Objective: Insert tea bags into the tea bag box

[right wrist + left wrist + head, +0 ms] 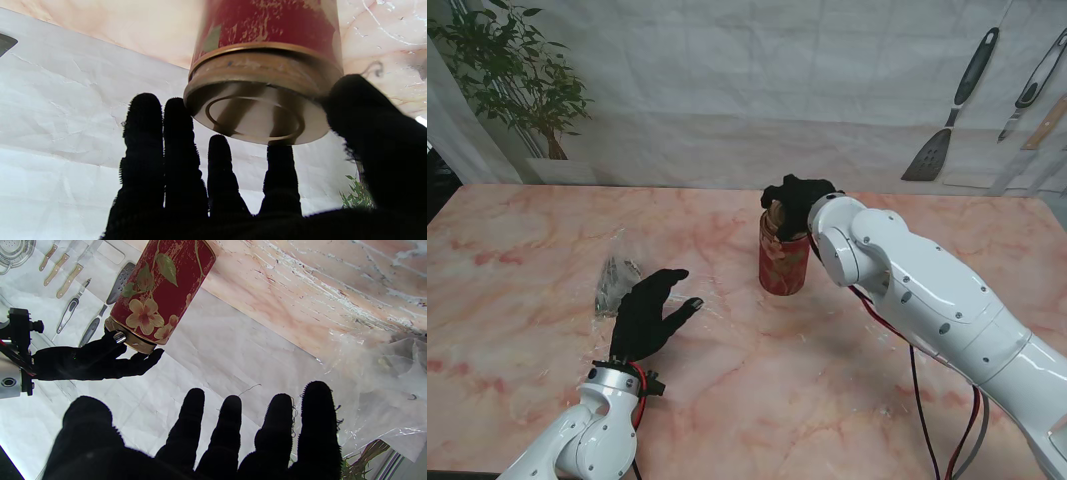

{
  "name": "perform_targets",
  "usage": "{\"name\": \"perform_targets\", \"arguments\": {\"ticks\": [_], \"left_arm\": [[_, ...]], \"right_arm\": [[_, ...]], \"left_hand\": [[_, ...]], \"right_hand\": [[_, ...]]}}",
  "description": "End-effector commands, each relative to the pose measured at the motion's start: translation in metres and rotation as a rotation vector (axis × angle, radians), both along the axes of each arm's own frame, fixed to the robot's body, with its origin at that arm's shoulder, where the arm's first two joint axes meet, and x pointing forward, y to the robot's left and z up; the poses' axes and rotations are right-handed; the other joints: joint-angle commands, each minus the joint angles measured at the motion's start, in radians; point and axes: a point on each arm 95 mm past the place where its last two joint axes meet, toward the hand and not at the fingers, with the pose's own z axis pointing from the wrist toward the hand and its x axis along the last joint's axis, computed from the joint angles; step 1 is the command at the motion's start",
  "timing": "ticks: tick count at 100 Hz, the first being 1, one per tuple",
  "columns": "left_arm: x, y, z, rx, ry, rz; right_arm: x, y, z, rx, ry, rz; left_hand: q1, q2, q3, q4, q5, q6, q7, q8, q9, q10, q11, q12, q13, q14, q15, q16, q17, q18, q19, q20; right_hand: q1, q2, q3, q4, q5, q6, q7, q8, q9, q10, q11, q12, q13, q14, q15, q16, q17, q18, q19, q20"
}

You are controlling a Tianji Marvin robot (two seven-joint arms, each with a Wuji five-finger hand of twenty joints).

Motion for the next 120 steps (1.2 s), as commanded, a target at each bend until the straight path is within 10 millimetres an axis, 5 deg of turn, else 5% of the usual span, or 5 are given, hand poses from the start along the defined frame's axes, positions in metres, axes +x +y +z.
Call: {"name": "perform_targets", "arguments": {"ticks": [1, 25, 120], "left_arm": [[0.0008, -0.0024, 0.0007, -0.006, 0.005, -0.007], [0.0009, -0.0022, 0.0005, -0.007, 0.006, -0.007], [0.0006, -0.0020, 0.0002, -0.008, 0.003, -0.006]], "right_arm": [[-0.0005, 0.0009, 0.0007, -0.008, 0.010, 0.006], [0.0000, 0.0012, 0.0005, -0.006, 0.019, 0.008], [0.0021, 0.0012, -0.0010, -0.056, 0.026, 0.035]], "left_hand": [[0.012, -0.010, -0.009, -0.040, -0.002, -0.011, 0.005, 0.002, 0.005, -0.017, -0.001, -0.007, 0.006, -0.008, 0.000, 0.010, 0.006, -0.010, 0.032, 0.015], [0.009, -0.010, -0.011, -0.040, -0.003, -0.012, 0.006, 0.002, 0.005, -0.017, -0.001, -0.007, 0.005, -0.006, -0.001, 0.010, 0.006, -0.010, 0.032, 0.015], [0.008, -0.009, -0.011, -0.041, -0.001, -0.014, 0.009, 0.003, 0.013, -0.019, 0.005, -0.002, 0.008, -0.007, 0.003, 0.011, 0.009, -0.011, 0.034, 0.016]], "right_hand": [[-0.060, 0.020, -0.024, 0.016, -0.006, 0.053, 0.063, 0.014, -0.040, 0.031, -0.020, -0.015, -0.045, -0.102, 0.010, 0.018, -0.011, 0.008, -0.009, 0.011], [-0.115, 0.038, -0.049, 0.001, -0.028, 0.078, 0.035, 0.018, -0.039, 0.042, -0.067, -0.027, -0.065, -0.091, 0.007, 0.018, -0.029, 0.025, -0.012, 0.018], [-0.068, 0.124, -0.218, 0.042, -0.123, 0.078, -0.171, 0.047, -0.051, 0.081, -0.377, -0.059, -0.194, -0.043, -0.113, -0.042, -0.126, 0.071, -0.075, 0.005]]}}
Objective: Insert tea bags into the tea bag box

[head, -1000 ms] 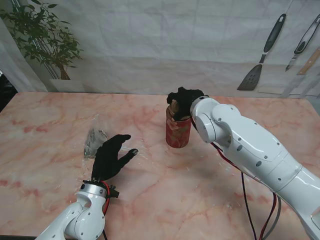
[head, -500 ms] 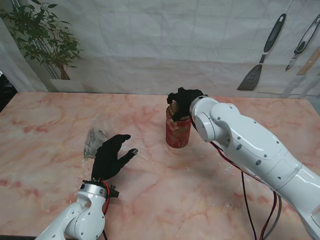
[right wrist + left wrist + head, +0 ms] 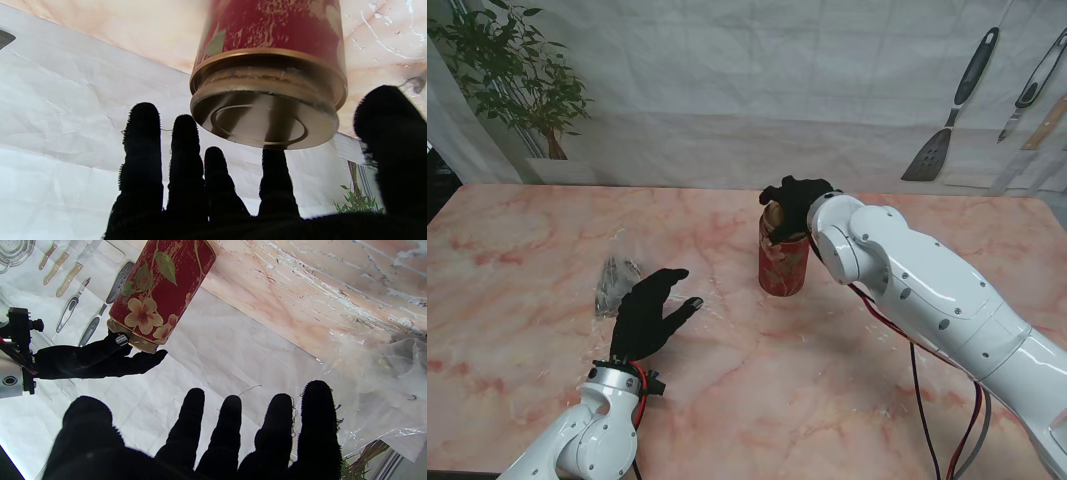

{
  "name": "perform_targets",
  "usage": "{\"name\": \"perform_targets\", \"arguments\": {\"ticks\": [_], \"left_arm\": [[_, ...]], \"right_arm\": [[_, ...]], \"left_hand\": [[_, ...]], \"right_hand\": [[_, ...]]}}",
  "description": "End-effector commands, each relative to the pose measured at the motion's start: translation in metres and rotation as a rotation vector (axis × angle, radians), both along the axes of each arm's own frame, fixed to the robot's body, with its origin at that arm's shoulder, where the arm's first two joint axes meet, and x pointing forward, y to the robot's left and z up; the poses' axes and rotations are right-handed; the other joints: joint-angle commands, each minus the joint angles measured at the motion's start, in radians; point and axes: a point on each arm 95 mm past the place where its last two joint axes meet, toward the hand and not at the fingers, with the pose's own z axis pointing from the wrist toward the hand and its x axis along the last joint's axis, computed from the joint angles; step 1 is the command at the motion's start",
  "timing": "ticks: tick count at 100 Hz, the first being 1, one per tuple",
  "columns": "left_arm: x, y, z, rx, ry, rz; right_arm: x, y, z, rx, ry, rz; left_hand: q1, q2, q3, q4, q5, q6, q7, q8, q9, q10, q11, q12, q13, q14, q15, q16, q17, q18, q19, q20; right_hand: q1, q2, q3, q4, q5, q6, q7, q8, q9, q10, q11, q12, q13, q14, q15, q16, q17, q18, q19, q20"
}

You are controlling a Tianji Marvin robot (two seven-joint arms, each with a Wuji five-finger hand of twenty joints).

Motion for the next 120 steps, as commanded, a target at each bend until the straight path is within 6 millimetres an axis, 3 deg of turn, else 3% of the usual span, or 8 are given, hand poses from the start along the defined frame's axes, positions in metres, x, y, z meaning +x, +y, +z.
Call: {"name": "perform_targets", "arguments": {"ticks": [1, 28, 35, 37, 41, 46, 68, 120], "left_arm": [[0.000, -0.002, 0.001, -0.005, 0.005, -0.008], [0.000, -0.002, 0.001, -0.006, 0.002, -0.006], [0.000, -0.002, 0.001, -0.005, 0.002, -0.006], [0.000, -0.002, 0.001, -0.005, 0.002, -0.006], [0.000, -0.002, 0.001, -0.004, 0.002, -0.006], [0.000, -0.002, 0.002, -0.003, 0.003, -0.007], [0.003, 0.000, 0.004, 0.003, 0.002, -0.013], [0.015, 0.001, 0.020, 0.013, -0.031, -0.055]], "right_arm": [[0.000, 0.000, 0.000, -0.017, 0.007, 0.009], [0.000, 0.000, 0.001, -0.026, 0.005, 0.013], [0.000, -0.001, 0.001, -0.021, 0.005, 0.014], [0.000, -0.001, 0.001, -0.019, 0.004, 0.014], [0.000, -0.001, 0.001, -0.014, 0.003, 0.014], [0.000, -0.003, 0.001, -0.003, 0.000, 0.013], [-0.003, -0.014, 0.004, 0.054, -0.015, -0.013], [-0.034, -0.072, 0.007, 0.145, 0.013, -0.147]], "left_hand": [[0.008, -0.009, -0.011, -0.041, -0.001, -0.015, 0.008, 0.003, 0.012, -0.016, 0.004, -0.002, 0.006, -0.007, 0.002, 0.011, 0.001, -0.011, 0.034, 0.016], [0.009, -0.009, -0.011, -0.040, -0.001, -0.013, 0.008, 0.003, 0.013, -0.018, 0.004, -0.002, 0.006, -0.006, 0.002, 0.011, 0.000, -0.010, 0.034, 0.016], [0.009, -0.010, -0.011, -0.040, -0.001, -0.012, 0.008, 0.002, 0.012, -0.018, 0.004, -0.002, 0.005, -0.006, 0.002, 0.011, -0.001, -0.010, 0.034, 0.016], [0.010, -0.010, -0.011, -0.040, 0.000, -0.010, 0.008, 0.003, 0.012, -0.017, 0.004, -0.002, 0.006, -0.006, 0.002, 0.011, -0.001, -0.010, 0.034, 0.016], [0.009, -0.009, -0.011, -0.040, -0.001, -0.013, 0.008, 0.002, 0.011, -0.019, 0.003, -0.002, 0.005, -0.004, 0.002, 0.010, -0.001, -0.010, 0.034, 0.016], [0.008, -0.009, -0.011, -0.040, -0.002, -0.013, 0.008, 0.002, 0.012, -0.019, 0.003, -0.002, 0.005, -0.001, 0.001, 0.010, -0.001, -0.010, 0.034, 0.016], [0.005, -0.009, -0.011, -0.040, 0.001, -0.014, 0.008, 0.003, 0.014, -0.019, 0.002, -0.002, 0.004, -0.001, 0.001, 0.010, -0.001, -0.007, 0.033, 0.016], [-0.011, -0.005, -0.012, -0.039, 0.006, -0.021, 0.003, 0.002, 0.025, -0.020, -0.001, -0.002, 0.005, -0.011, -0.007, 0.007, -0.007, -0.006, 0.028, 0.014]], "right_hand": [[0.005, 0.020, -0.012, 0.040, -0.051, 0.001, -0.021, 0.011, -0.046, 0.029, -0.033, 0.001, -0.033, 0.013, -0.021, -0.013, -0.015, 0.046, -0.027, -0.007], [0.001, 0.018, -0.012, 0.038, -0.061, 0.017, -0.152, 0.037, -0.065, 0.038, -0.148, 0.023, -0.111, 0.055, -0.074, -0.042, -0.048, 0.046, -0.055, -0.019], [0.003, 0.028, -0.034, 0.044, -0.035, 0.027, -0.321, 0.114, -0.066, 0.039, -0.203, 0.056, -0.133, 0.064, -0.083, -0.051, -0.058, 0.049, -0.067, -0.025], [0.005, 0.036, -0.053, 0.051, -0.024, 0.031, -0.421, 0.219, -0.068, 0.038, -0.230, 0.074, -0.145, 0.067, -0.087, -0.055, -0.065, 0.052, -0.071, -0.027], [0.014, 0.055, -0.095, 0.052, -0.010, 0.033, -0.500, 0.295, -0.073, 0.038, -0.245, 0.090, -0.159, 0.072, -0.093, -0.058, -0.072, 0.057, -0.079, -0.030], [0.020, 0.089, -0.184, 0.065, -0.002, 0.038, -0.538, 0.312, -0.081, 0.036, -0.263, 0.109, -0.170, 0.075, -0.095, -0.059, -0.078, 0.061, -0.086, -0.033], [-0.075, 0.021, -0.117, 0.088, 0.001, 0.045, -0.546, 0.298, -0.088, 0.030, -0.296, 0.181, -0.189, 0.082, -0.096, -0.061, -0.090, 0.063, -0.099, -0.040], [-0.029, 0.060, -0.150, 0.089, -0.006, 0.055, -0.524, 0.363, -0.087, 0.027, -0.268, 0.222, -0.188, 0.075, -0.090, -0.058, -0.097, 0.052, -0.107, -0.044]]}}
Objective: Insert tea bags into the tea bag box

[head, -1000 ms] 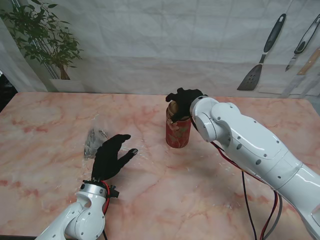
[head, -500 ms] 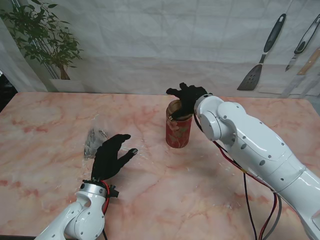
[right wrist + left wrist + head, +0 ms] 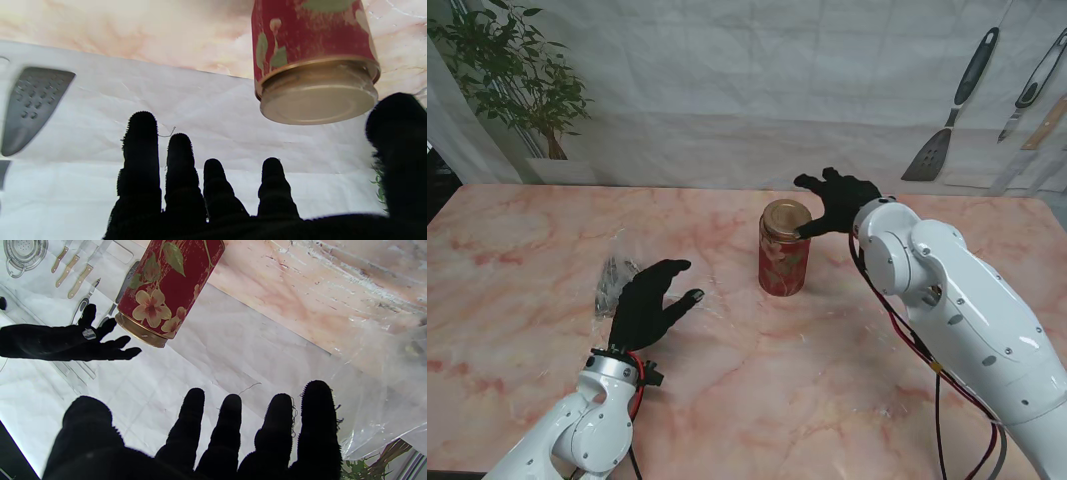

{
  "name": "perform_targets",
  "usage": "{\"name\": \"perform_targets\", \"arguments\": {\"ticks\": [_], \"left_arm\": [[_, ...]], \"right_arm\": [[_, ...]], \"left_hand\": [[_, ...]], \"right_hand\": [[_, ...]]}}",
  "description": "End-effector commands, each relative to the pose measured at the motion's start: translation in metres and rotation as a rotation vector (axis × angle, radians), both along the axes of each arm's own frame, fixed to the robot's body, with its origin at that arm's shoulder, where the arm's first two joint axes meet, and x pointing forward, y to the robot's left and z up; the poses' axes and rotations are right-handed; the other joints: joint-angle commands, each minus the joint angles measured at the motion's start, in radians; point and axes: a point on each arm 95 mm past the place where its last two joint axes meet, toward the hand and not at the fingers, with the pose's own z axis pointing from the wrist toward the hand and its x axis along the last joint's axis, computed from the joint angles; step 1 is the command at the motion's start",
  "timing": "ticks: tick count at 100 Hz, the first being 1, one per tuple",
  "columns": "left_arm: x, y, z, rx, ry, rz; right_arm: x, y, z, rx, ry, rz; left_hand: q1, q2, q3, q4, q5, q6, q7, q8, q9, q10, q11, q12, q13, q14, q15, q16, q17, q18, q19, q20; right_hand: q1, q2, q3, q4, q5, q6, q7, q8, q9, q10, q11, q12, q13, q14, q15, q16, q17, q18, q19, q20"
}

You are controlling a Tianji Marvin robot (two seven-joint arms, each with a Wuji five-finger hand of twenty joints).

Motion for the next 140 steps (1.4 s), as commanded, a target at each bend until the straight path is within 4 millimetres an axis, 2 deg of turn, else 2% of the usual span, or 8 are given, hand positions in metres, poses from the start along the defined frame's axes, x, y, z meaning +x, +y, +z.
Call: {"name": "perform_targets", "arguments": {"ticks": [1, 38, 54, 60, 62, 75, 112, 140], "left_arm": [[0.004, -0.001, 0.006, 0.002, -0.010, -0.016], [0.011, -0.002, 0.011, 0.018, -0.023, -0.042], [0.016, -0.003, 0.013, 0.024, -0.033, -0.054], [0.018, -0.003, 0.015, 0.026, -0.038, -0.059], [0.019, -0.004, 0.015, 0.027, -0.040, -0.061], [0.023, -0.004, 0.017, 0.024, -0.046, -0.072], [0.026, -0.004, 0.012, 0.006, -0.044, -0.091], [0.023, -0.004, 0.002, 0.002, -0.031, -0.100]], "right_arm": [[-0.008, -0.008, -0.006, -0.021, 0.032, -0.008], [-0.038, -0.040, -0.019, 0.088, 0.074, -0.061], [-0.054, -0.050, -0.030, 0.150, 0.056, -0.075], [-0.060, -0.053, -0.037, 0.180, 0.033, -0.090], [-0.063, -0.054, -0.039, 0.187, 0.030, -0.093], [-0.076, -0.060, -0.053, 0.235, 0.000, -0.105], [-0.112, -0.077, -0.095, 0.358, 0.016, -0.130], [-0.130, -0.088, -0.120, 0.420, 0.037, -0.121]], "left_hand": [[-0.011, -0.005, -0.012, -0.039, 0.005, -0.023, 0.002, 0.002, 0.012, -0.021, -0.007, -0.002, 0.005, -0.011, -0.007, 0.007, -0.007, -0.006, 0.027, 0.014], [-0.023, -0.001, -0.012, -0.038, 0.003, -0.032, -0.005, 0.001, 0.019, -0.026, -0.012, -0.003, 0.004, -0.011, -0.015, 0.005, -0.017, 0.005, 0.018, 0.010], [-0.030, 0.001, -0.012, -0.038, 0.003, -0.040, -0.007, 0.001, 0.022, -0.028, -0.013, -0.003, 0.001, -0.012, -0.021, 0.003, -0.024, 0.008, 0.012, 0.007], [-0.033, 0.001, -0.013, -0.038, 0.001, -0.045, -0.008, 0.002, 0.023, -0.028, -0.014, -0.003, -0.001, -0.012, -0.024, 0.002, -0.029, 0.008, 0.009, 0.006], [-0.035, 0.003, -0.013, -0.038, 0.002, -0.049, -0.008, 0.002, 0.024, -0.029, -0.015, -0.003, -0.002, -0.012, -0.024, 0.002, -0.030, 0.008, 0.007, 0.005], [-0.042, 0.003, -0.013, -0.037, -0.001, -0.052, -0.009, 0.003, 0.024, -0.030, -0.020, -0.004, -0.006, -0.016, -0.030, 0.000, -0.039, 0.009, -0.002, 0.001], [-0.053, 0.005, -0.011, -0.036, -0.001, -0.056, -0.015, 0.002, 0.027, -0.037, -0.023, -0.003, -0.009, -0.028, -0.038, -0.002, -0.050, 0.011, -0.016, -0.006], [-0.053, 0.004, -0.011, -0.035, -0.001, -0.055, -0.013, 0.005, 0.034, -0.042, -0.018, 0.001, -0.006, -0.029, -0.036, 0.000, -0.045, 0.011, -0.009, -0.004]], "right_hand": [[-0.004, 0.005, -0.019, 0.029, 0.003, 0.017, 0.002, 0.016, -0.040, 0.013, 0.004, 0.013, -0.025, 0.021, -0.001, -0.008, -0.009, 0.028, -0.012, -0.010], [0.023, 0.025, -0.040, 0.031, 0.020, 0.027, -0.002, 0.025, -0.029, 0.011, 0.015, 0.011, -0.057, 0.006, -0.015, -0.013, -0.069, 0.013, -0.049, -0.024], [0.035, 0.029, -0.054, 0.033, 0.064, 0.029, 0.008, 0.027, -0.016, 0.006, 0.062, -0.012, -0.073, -0.032, -0.022, -0.018, -0.105, -0.040, -0.074, -0.034], [0.039, 0.027, -0.056, 0.033, 0.082, 0.030, 0.014, 0.022, -0.008, -0.002, 0.109, -0.022, -0.066, -0.047, -0.021, -0.018, -0.113, -0.061, -0.080, -0.035], [0.038, 0.030, -0.057, 0.033, 0.089, 0.032, 0.017, 0.014, -0.009, -0.007, 0.148, -0.059, -0.066, -0.064, -0.031, -0.022, -0.121, -0.086, -0.091, -0.038], [0.040, 0.035, -0.060, 0.033, 0.114, 0.036, 0.033, 0.005, 0.007, -0.034, 0.198, -0.116, -0.081, -0.119, -0.051, -0.030, -0.161, -0.165, -0.120, -0.046], [0.042, 0.037, -0.061, 0.033, 0.115, 0.036, 0.042, -0.007, 0.010, -0.053, 0.216, -0.175, -0.103, -0.138, -0.072, -0.040, -0.194, -0.182, -0.133, -0.049], [0.041, 0.035, -0.062, 0.033, 0.113, 0.035, 0.050, -0.013, 0.009, -0.056, 0.213, -0.193, -0.107, -0.138, -0.073, -0.041, -0.200, -0.186, -0.136, -0.051]]}}
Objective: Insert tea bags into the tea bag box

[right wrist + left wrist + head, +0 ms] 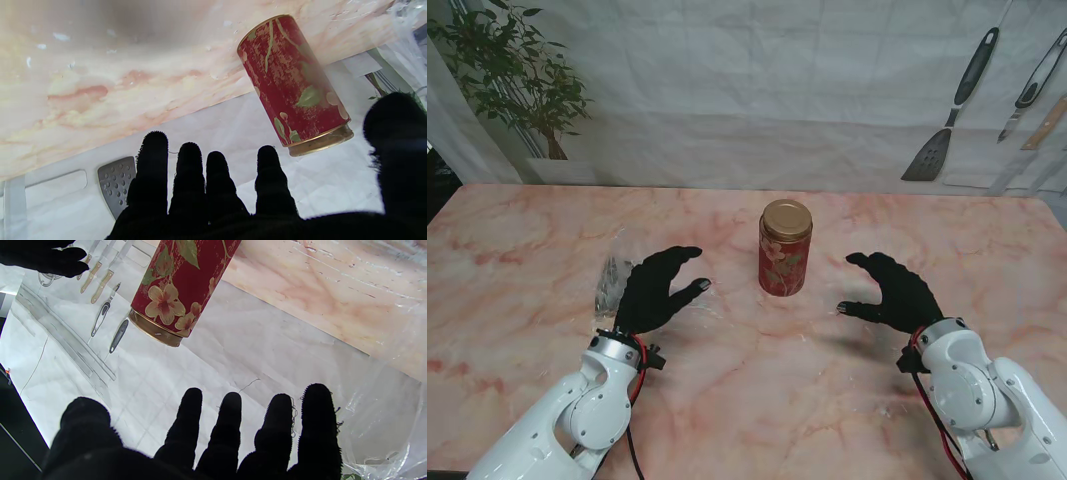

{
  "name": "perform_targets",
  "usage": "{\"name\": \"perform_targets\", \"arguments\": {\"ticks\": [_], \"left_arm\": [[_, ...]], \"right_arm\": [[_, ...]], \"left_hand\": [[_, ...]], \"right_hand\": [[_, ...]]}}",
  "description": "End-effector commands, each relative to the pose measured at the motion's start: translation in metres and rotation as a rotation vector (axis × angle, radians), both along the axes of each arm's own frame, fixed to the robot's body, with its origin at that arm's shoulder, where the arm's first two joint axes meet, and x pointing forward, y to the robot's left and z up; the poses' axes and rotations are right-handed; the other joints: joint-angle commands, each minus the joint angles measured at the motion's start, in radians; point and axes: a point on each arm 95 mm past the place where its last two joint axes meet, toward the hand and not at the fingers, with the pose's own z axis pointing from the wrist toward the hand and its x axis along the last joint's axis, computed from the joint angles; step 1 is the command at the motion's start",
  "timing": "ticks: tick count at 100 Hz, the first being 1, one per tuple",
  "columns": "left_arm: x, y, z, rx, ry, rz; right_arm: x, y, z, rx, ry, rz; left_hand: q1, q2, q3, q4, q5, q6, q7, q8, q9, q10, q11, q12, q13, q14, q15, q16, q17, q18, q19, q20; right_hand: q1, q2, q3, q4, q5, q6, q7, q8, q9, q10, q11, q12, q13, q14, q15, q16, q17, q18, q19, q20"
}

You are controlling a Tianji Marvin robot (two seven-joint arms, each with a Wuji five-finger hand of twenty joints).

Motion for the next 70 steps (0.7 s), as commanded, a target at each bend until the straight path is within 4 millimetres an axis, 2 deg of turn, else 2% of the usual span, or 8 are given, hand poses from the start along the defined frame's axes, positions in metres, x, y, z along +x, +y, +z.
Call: {"name": "perform_targets", "arguments": {"ticks": [1, 41, 70], "left_arm": [[-0.001, -0.002, -0.004, -0.004, 0.016, -0.011], [-0.010, -0.002, -0.025, -0.014, 0.045, -0.009], [-0.017, 0.001, -0.032, -0.019, 0.060, 0.007]], "right_arm": [[-0.007, -0.001, -0.015, -0.002, 0.043, 0.010], [-0.020, -0.002, -0.043, 0.062, 0.050, 0.009], [-0.021, -0.003, -0.050, 0.097, 0.074, 0.021]], "left_hand": [[-0.039, 0.004, -0.011, -0.036, -0.002, -0.028, -0.011, 0.005, 0.006, -0.039, -0.006, 0.001, -0.006, -0.027, -0.034, 0.000, -0.009, 0.011, -0.008, -0.004], [-0.034, -0.001, -0.009, -0.034, -0.005, -0.024, -0.005, 0.008, 0.004, -0.039, -0.001, 0.006, -0.007, -0.025, -0.031, 0.002, -0.007, 0.002, -0.003, -0.002], [-0.033, -0.003, -0.009, -0.034, -0.003, -0.024, -0.003, 0.008, 0.004, -0.040, -0.001, 0.005, -0.006, -0.026, -0.029, 0.003, -0.006, 0.001, -0.001, -0.002]], "right_hand": [[0.014, 0.018, -0.022, 0.032, -0.001, -0.005, 0.003, -0.004, -0.006, -0.015, 0.001, -0.019, -0.034, -0.027, -0.022, -0.014, -0.014, -0.034, -0.023, -0.014], [0.016, 0.017, -0.020, 0.032, -0.003, -0.006, 0.030, -0.010, -0.005, -0.019, 0.005, -0.021, -0.033, -0.032, -0.021, -0.015, -0.016, -0.042, -0.023, -0.014], [0.018, 0.020, -0.024, 0.032, -0.017, -0.003, 0.052, -0.018, -0.009, -0.021, -0.008, -0.025, -0.039, -0.034, -0.023, -0.016, -0.019, -0.044, -0.027, -0.012]]}}
